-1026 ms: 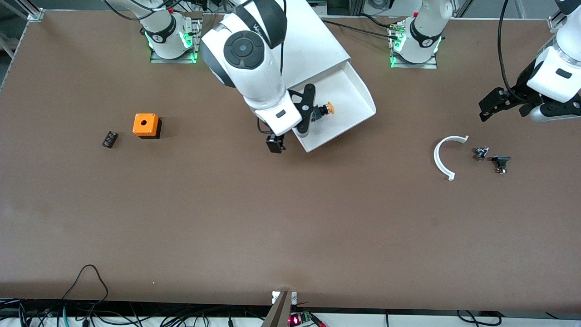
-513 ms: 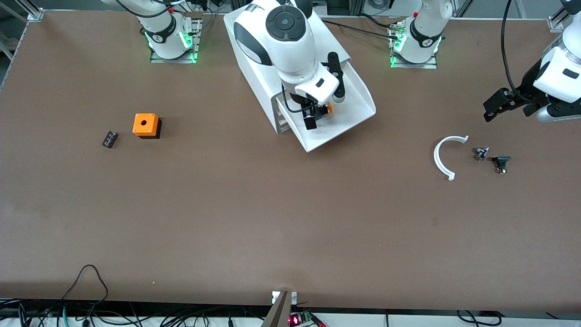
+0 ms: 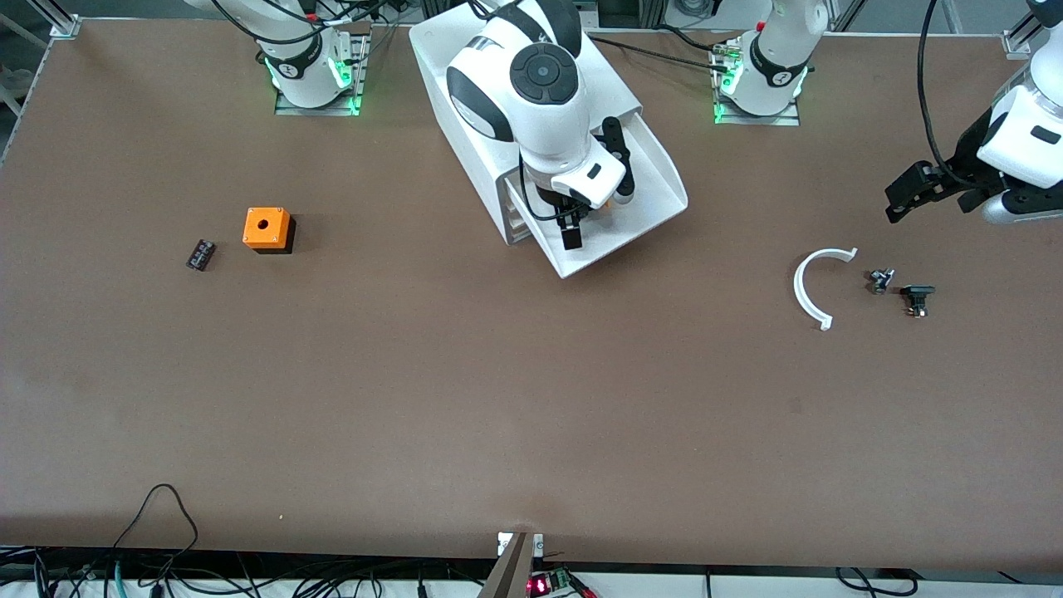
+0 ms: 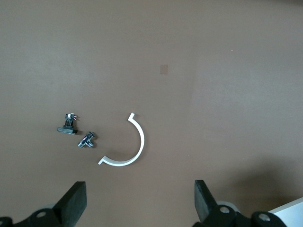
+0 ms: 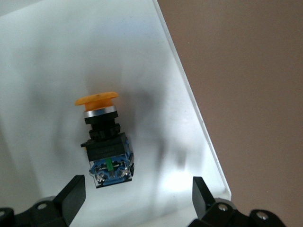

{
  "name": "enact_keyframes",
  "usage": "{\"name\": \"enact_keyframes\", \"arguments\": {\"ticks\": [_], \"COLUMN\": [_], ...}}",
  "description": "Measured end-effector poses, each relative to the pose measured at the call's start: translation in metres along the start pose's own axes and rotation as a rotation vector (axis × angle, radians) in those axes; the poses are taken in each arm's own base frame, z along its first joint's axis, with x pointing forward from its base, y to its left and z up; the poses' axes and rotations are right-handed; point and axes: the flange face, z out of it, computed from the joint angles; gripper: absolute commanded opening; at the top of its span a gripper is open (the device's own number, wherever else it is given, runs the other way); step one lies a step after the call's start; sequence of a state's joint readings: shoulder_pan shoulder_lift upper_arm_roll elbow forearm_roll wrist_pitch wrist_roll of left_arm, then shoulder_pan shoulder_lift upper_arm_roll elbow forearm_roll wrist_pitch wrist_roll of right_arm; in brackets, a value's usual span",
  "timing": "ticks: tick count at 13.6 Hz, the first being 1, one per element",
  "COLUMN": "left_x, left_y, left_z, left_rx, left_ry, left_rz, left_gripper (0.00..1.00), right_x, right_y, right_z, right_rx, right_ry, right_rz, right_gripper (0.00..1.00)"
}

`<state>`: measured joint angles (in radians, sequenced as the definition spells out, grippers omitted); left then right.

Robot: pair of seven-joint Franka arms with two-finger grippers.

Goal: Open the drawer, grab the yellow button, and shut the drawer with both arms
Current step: 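Close the right gripper on the yellow push button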

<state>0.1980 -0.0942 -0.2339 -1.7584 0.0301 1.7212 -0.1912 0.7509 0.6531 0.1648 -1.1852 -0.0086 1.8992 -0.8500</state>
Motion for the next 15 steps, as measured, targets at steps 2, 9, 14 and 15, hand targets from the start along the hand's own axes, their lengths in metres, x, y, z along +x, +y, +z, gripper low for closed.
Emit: {"name": "enact_keyframes", "arguments": {"ticks": [2,9,14,15], "left_x": [0.0,0.001,0.001,0.001], "left_y": [0.0,-0.007,-0.009,-0.009], "left_z": [0.0,0.001,0.001,0.001], "left_rx": [0.0,0.001,0.002,0.002], "left_ry": [0.0,-0.002,-0.009,-0.01], "left_rz": [-0.001,-0.014,-0.016,-0.016], "left_gripper": [1.0,1.0,1.0,1.0], "right_x": [0.001,0.019,0.018,0.018], "right_y": [-0.001,-0.017,-0.015,-0.016], "right_z": [0.004,0.021,0.028,0.029], "right_rx": [0.005,0.014,0.002,0.003], "right_ry": [-0.003,-0.028,-0.056,-0.056], "right_rz": [-0.003,-0.044,-0.073,-0.08], "right_gripper": [1.0,0.99,0.66,0.59]}}
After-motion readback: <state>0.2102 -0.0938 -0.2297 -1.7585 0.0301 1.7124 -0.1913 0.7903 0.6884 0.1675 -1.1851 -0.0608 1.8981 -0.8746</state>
